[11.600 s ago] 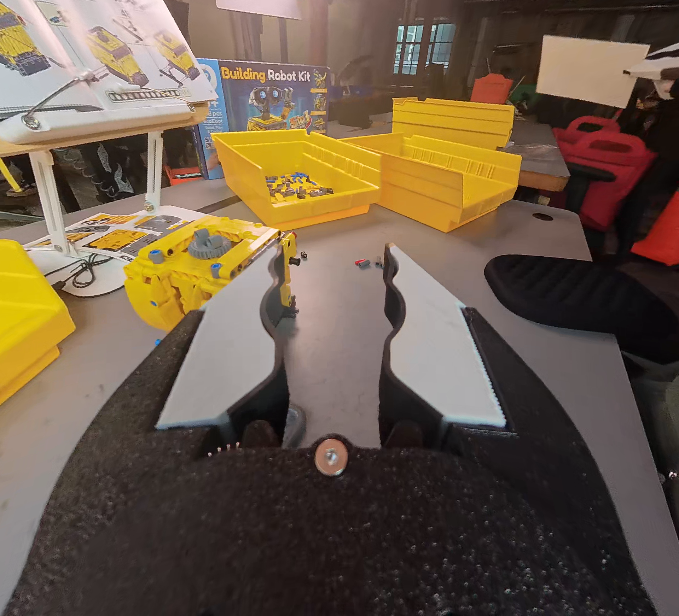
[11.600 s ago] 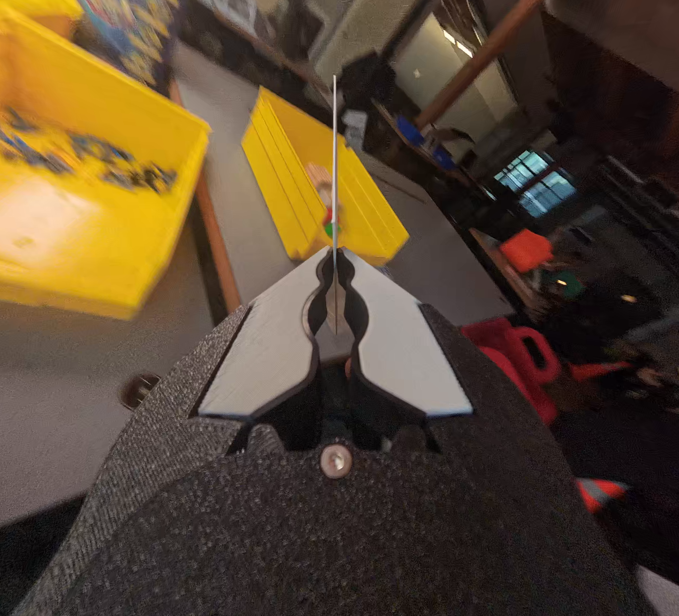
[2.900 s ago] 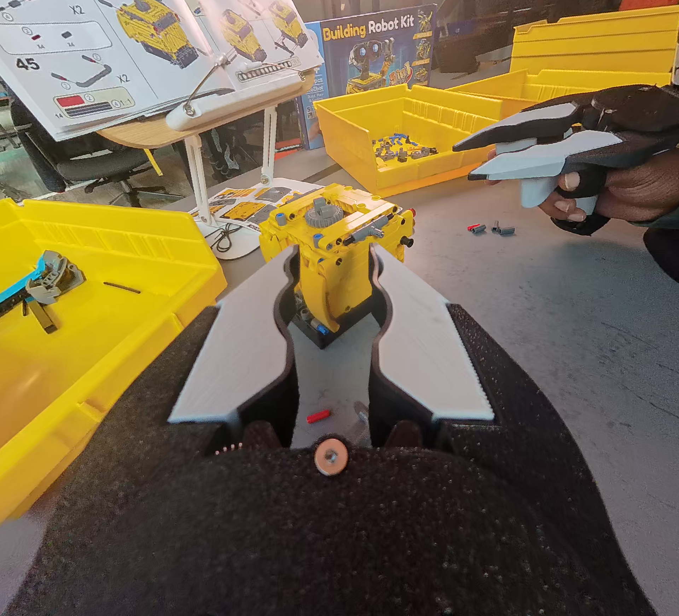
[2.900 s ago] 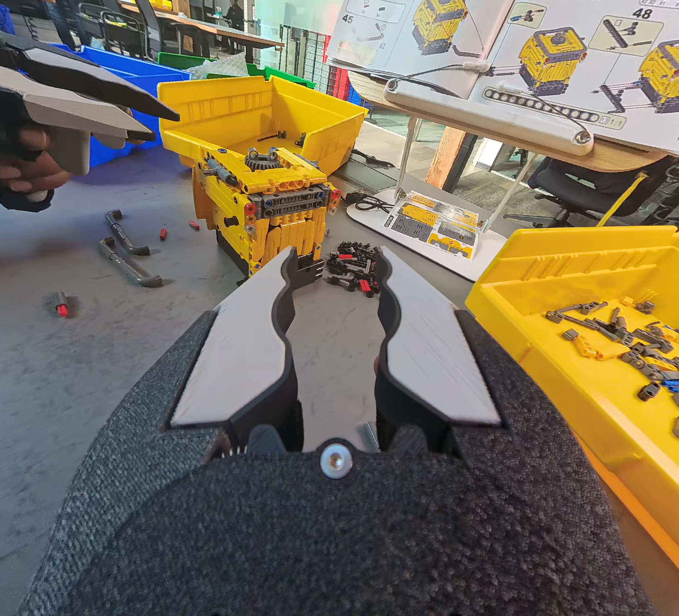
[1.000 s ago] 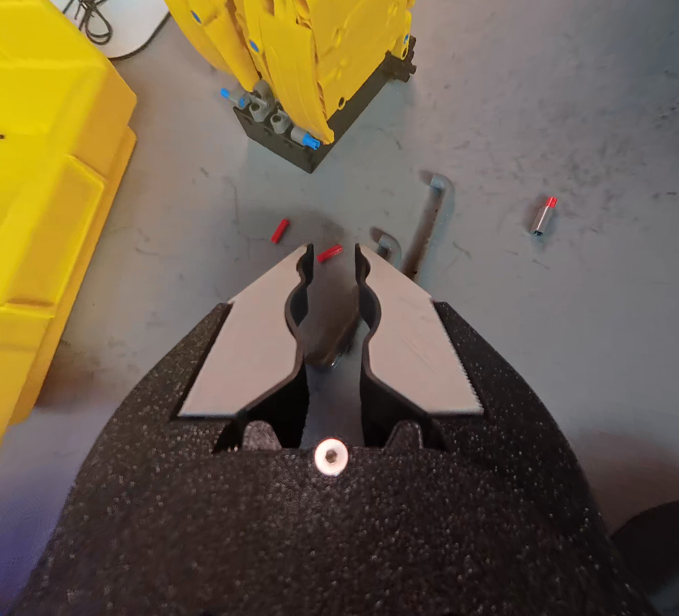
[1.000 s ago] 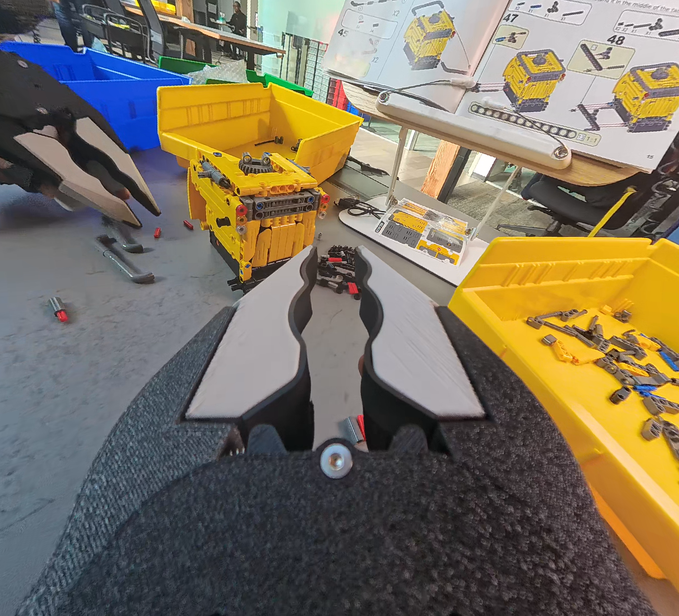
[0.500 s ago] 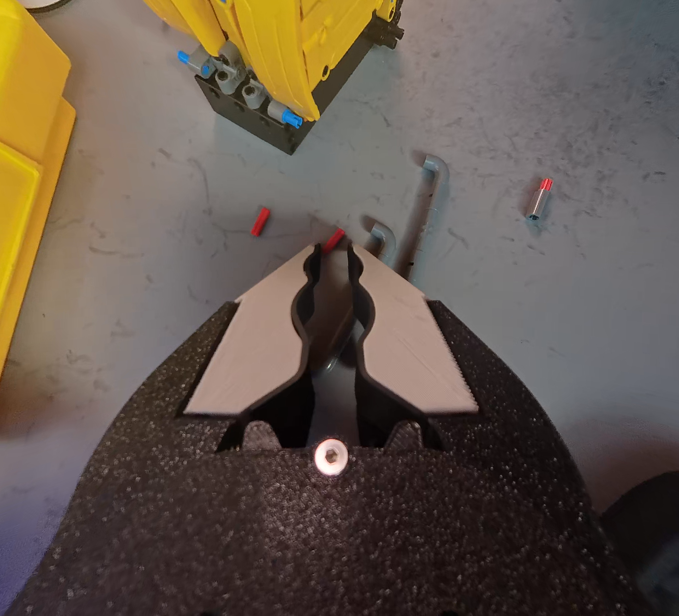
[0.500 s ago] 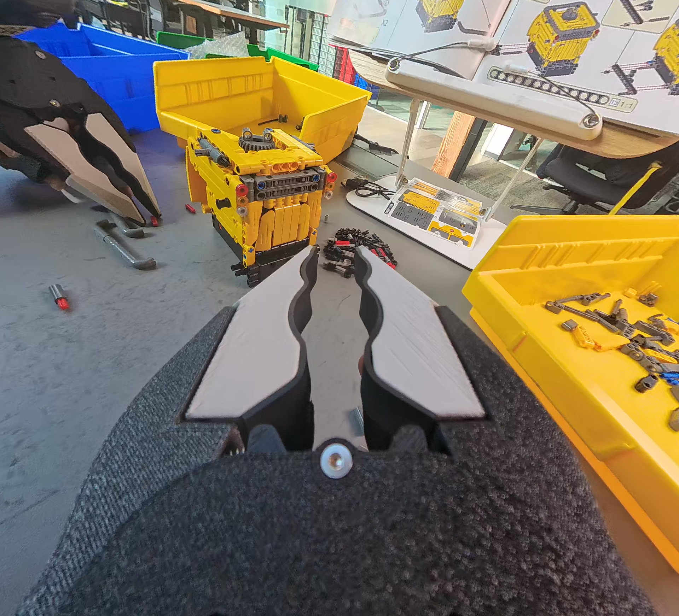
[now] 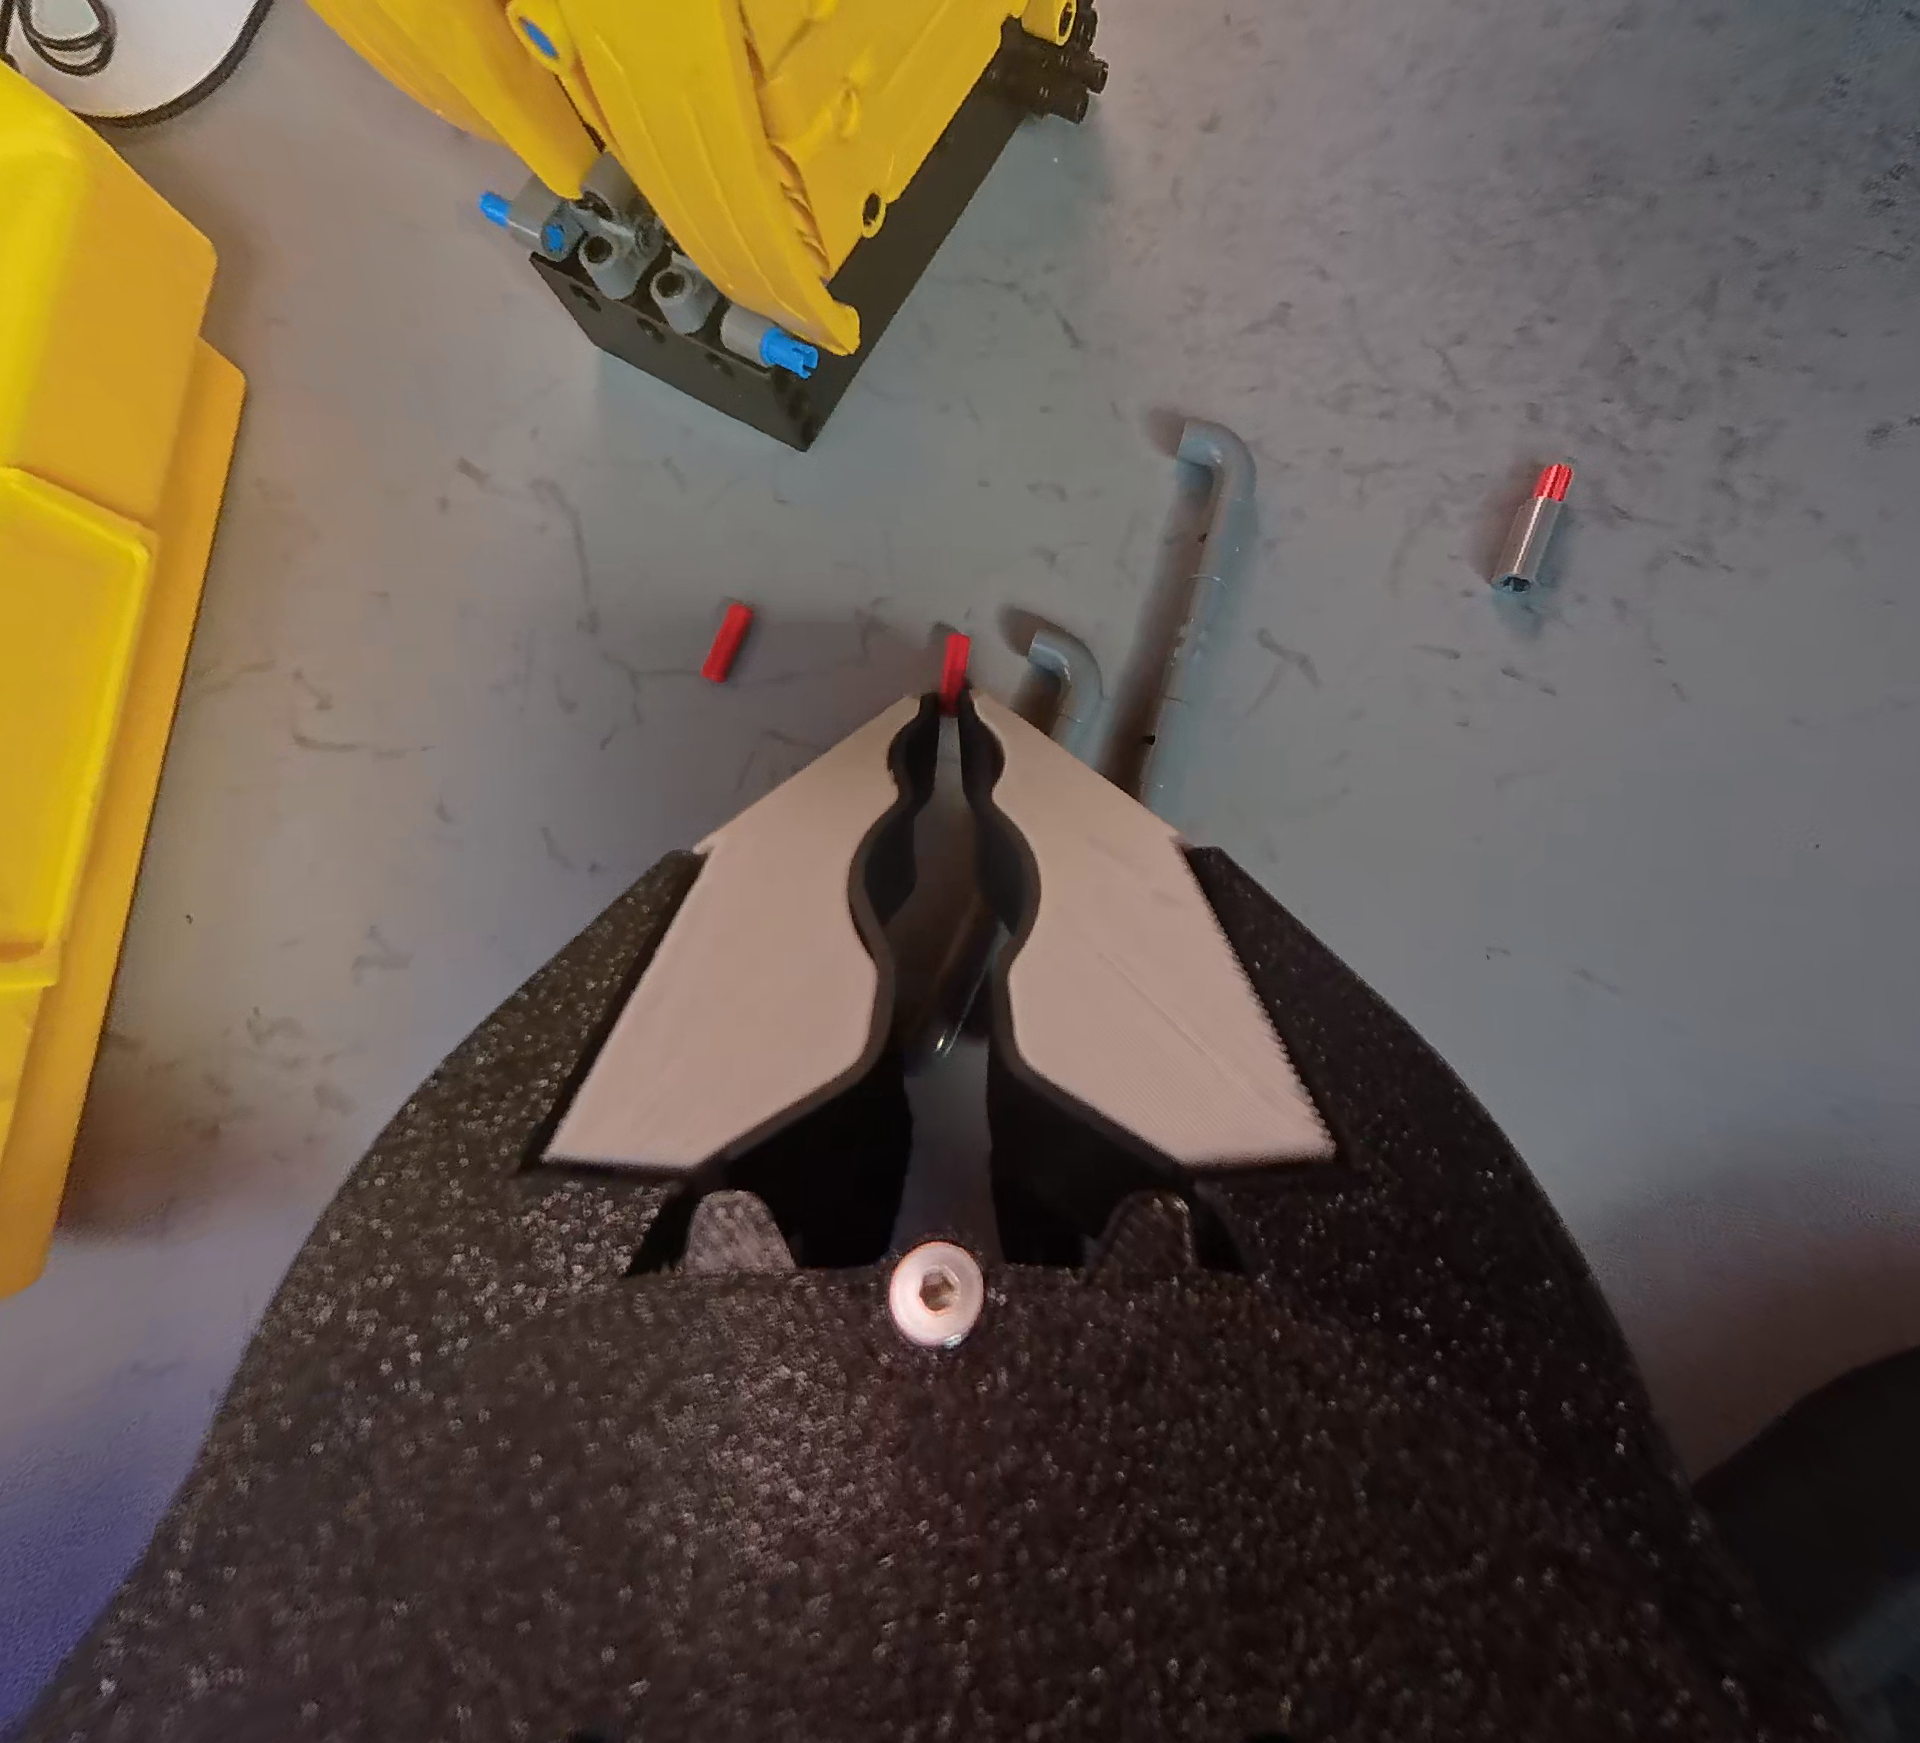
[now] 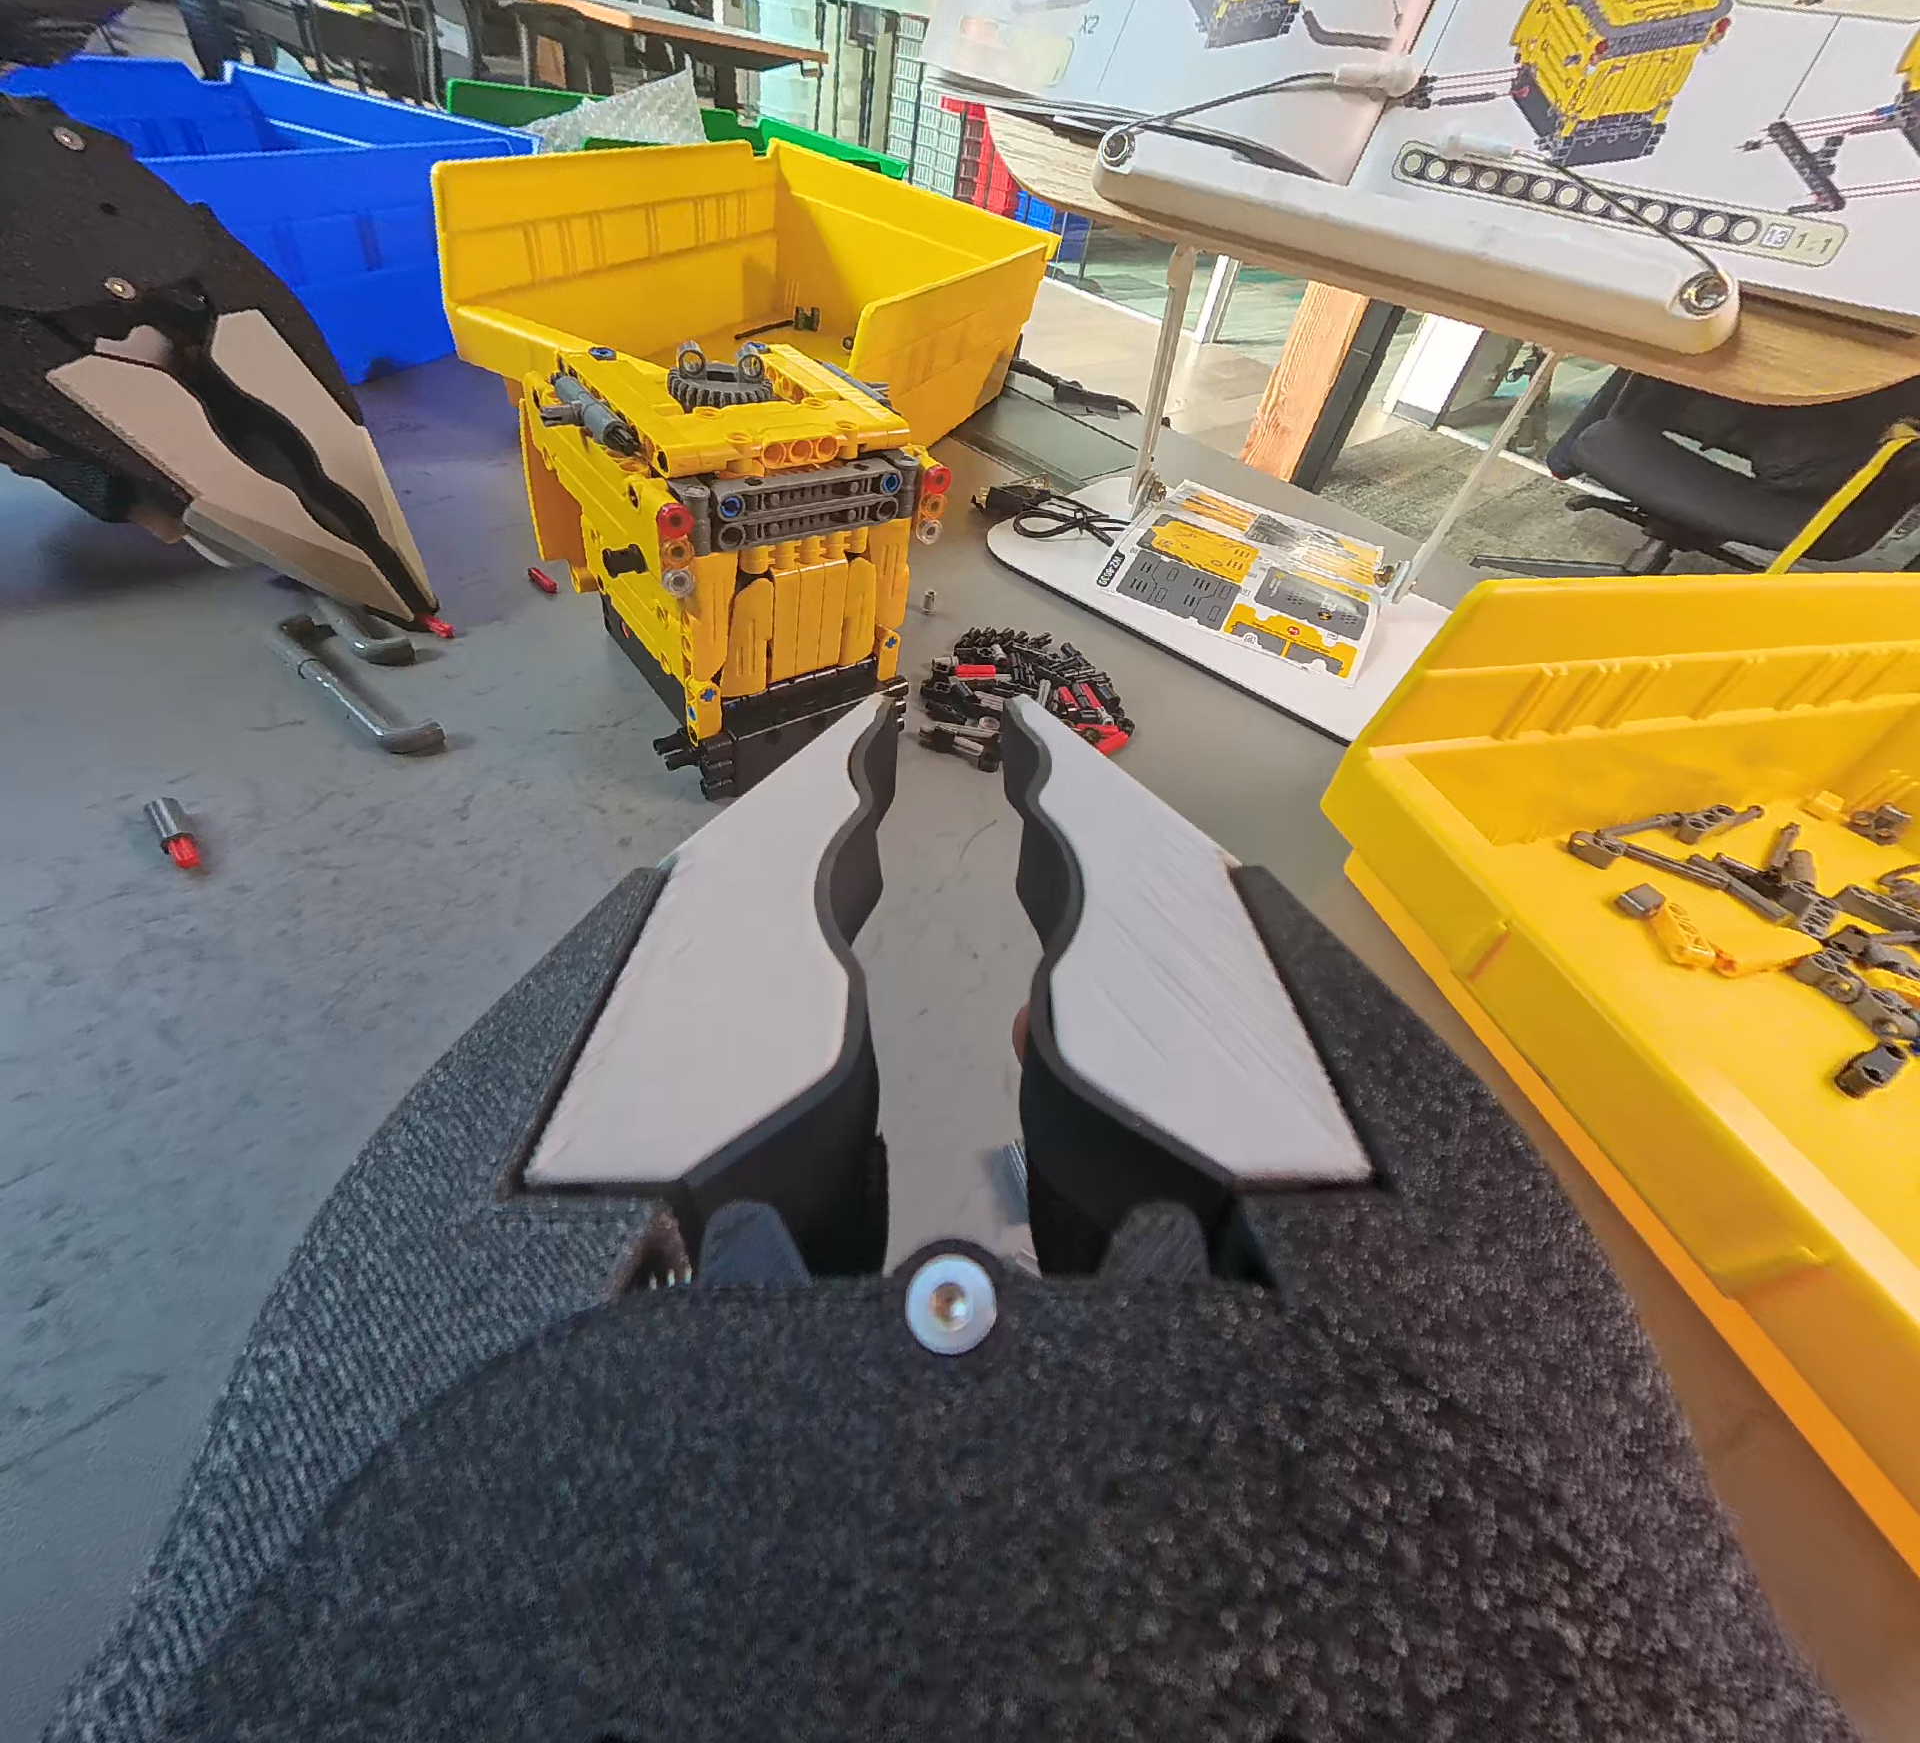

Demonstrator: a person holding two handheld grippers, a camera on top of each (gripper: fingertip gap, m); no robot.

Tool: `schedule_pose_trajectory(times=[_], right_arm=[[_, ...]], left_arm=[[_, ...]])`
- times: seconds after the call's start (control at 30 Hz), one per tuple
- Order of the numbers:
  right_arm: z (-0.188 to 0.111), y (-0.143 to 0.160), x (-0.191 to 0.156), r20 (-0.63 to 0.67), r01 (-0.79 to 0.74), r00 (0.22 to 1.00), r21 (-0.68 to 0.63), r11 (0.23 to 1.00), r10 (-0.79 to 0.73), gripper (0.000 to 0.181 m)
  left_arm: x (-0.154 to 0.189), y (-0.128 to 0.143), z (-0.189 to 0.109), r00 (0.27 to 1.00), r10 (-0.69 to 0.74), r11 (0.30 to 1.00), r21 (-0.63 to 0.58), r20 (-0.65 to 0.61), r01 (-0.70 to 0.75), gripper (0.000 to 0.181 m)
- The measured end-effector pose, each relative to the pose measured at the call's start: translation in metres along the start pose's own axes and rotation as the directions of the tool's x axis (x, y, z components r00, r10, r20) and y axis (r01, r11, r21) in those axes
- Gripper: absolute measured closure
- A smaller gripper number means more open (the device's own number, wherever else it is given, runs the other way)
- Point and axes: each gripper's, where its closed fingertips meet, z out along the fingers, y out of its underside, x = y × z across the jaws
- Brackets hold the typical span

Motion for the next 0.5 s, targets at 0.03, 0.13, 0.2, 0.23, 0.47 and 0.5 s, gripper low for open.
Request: schedule_pose_trajectory(times=[0.03,0.13,0.2,0.23,0.47,0.5], right_arm=[[0.000,0.000,0.000,0.002,-0.004,1.000,0.001,1.000,0.004,0.162],[0.000,0.000,0.000,0.009,-0.014,1.000,0.003,1.000,0.014,0.162],[0.000,0.000,-0.001,0.011,-0.009,1.000,0.004,1.000,0.009,0.162],[0.000,-0.001,-0.001,0.011,-0.007,1.000,0.004,1.000,0.007,0.162],[0.001,0.001,-0.003,0.015,-0.001,1.000,-0.003,1.000,0.001,0.162],[0.001,0.002,-0.003,0.017,0.001,1.000,-0.006,1.000,-0.001,0.162]], left_arm=[[0.000,-0.001,0.000,1.000,-0.002,1.000,0.006,0.002,0.002,0.179],[-0.002,-0.007,-0.003,1.000,-0.016,0.999,0.048,0.008,0.015,0.179],[-0.004,-0.015,-0.008,0.999,-0.030,0.995,0.095,0.017,0.028,0.179],[-0.005,-0.019,-0.011,0.999,-0.038,0.992,0.121,0.018,0.036,0.179],[0.015,-0.055,-0.024,0.997,-0.053,0.951,0.302,-0.063,0.070,0.179],[0.021,-0.060,-0.023,0.995,-0.047,0.947,0.312,-0.084,0.071,0.179]])
